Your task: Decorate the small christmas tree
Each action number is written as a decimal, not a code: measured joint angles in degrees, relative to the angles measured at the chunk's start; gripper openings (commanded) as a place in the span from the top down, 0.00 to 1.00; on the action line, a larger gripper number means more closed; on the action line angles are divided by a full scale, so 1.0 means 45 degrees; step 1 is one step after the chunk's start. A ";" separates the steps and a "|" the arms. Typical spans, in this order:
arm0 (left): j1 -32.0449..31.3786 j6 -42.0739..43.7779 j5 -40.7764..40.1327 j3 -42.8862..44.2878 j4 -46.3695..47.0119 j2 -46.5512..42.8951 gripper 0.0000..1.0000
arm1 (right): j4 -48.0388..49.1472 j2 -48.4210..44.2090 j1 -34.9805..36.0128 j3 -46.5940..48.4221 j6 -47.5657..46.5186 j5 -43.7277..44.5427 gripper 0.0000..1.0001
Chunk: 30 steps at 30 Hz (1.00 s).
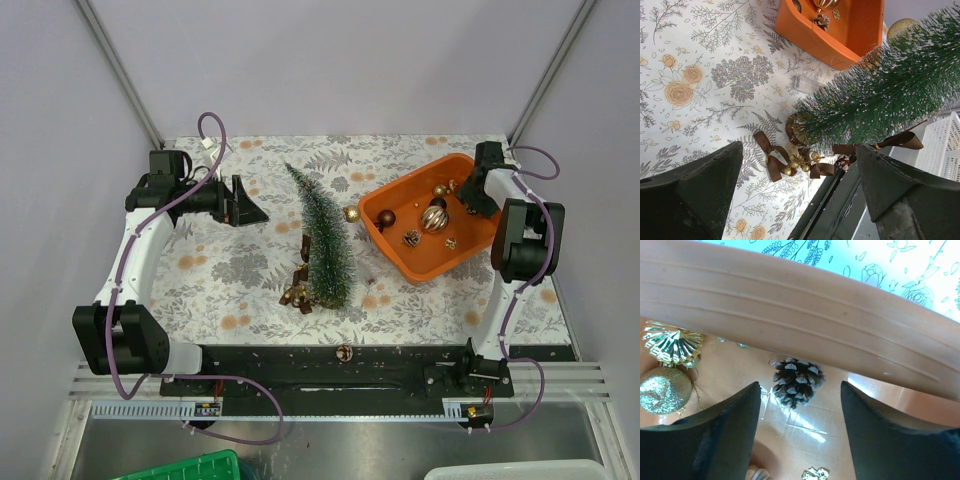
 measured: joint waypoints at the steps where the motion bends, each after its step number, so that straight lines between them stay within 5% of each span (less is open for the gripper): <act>1: 0.0000 0.0005 0.0000 0.0000 0.0000 0.0000 0.01 | 0.0005 0.0000 -0.0005 0.0000 -0.0034 0.0015 0.24; 14: 0.0000 0.0058 0.0000 0.0000 -0.0058 0.0000 0.01 | -0.0010 0.0126 -0.0058 0.0189 -0.0068 0.0291 0.40; 23: 0.0000 0.0083 0.0000 0.0000 -0.0063 0.0000 0.01 | -0.0019 0.0340 -0.0063 0.0321 -0.0058 0.0301 0.42; 30: 0.0000 0.0092 0.0000 0.0000 -0.0063 0.0000 0.01 | -0.0015 0.0369 -0.0058 0.0321 -0.0039 0.0301 0.58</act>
